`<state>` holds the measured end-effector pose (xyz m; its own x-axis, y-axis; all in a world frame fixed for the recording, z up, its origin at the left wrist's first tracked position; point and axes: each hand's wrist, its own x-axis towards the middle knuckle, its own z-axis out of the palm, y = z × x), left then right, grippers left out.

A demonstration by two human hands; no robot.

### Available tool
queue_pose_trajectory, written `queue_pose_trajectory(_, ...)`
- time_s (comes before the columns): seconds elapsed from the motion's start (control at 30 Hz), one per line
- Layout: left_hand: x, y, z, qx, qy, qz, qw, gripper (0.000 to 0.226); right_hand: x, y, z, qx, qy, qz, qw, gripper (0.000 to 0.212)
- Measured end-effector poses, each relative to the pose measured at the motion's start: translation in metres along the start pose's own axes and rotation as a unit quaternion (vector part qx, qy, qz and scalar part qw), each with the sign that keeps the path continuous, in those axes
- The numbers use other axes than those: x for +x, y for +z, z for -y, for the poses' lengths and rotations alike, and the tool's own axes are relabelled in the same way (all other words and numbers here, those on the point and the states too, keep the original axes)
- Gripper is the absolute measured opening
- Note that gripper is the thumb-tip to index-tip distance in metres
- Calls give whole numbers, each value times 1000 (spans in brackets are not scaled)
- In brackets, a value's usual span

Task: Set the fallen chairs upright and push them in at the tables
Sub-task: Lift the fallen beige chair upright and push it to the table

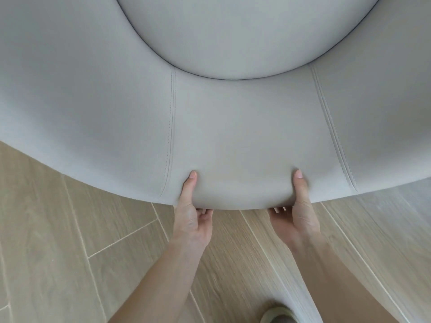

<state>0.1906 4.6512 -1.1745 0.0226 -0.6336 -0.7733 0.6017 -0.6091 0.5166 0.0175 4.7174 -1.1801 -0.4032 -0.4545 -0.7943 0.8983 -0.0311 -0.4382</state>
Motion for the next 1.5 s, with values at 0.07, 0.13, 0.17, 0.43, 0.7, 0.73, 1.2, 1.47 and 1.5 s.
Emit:
queue_pose_trajectory(0.07,-38,9,-24,3,10,-15,1000,73,-36,13,8,5,1,40,999,64)
queue_pose_trajectory(0.13,-84,21,-53,0,19,-23,1000,73,-83,29,20,-6,-6,42,999,63)
queue_pose_trajectory(0.17,-109,28,-68,-1,26,-22,999,72,-110,39,28,-14,-11,30,999,64)
queue_pose_trajectory(0.43,-289,107,-193,-8,79,-44,996,46,-313,150,116,-46,-35,-30,998,51)
queue_pose_trajectory(0.7,-324,218,-301,-10,103,-130,986,42,-371,284,177,-55,-49,-77,994,35)
queue_pose_trajectory(0.73,-320,235,-310,-11,114,-128,985,45,-369,302,185,-58,-62,-75,994,35)
queue_pose_trajectory(1.2,-226,455,-420,22,224,-170,960,28,-278,524,291,-64,-134,-130,980,74)
queue_pose_trajectory(1.47,-188,513,-451,42,207,-184,960,55,-237,582,315,-90,-128,-159,975,77)
queue_pose_trajectory(1.5,-186,521,-453,47,212,-203,955,50,-232,590,319,-91,-124,-164,974,79)
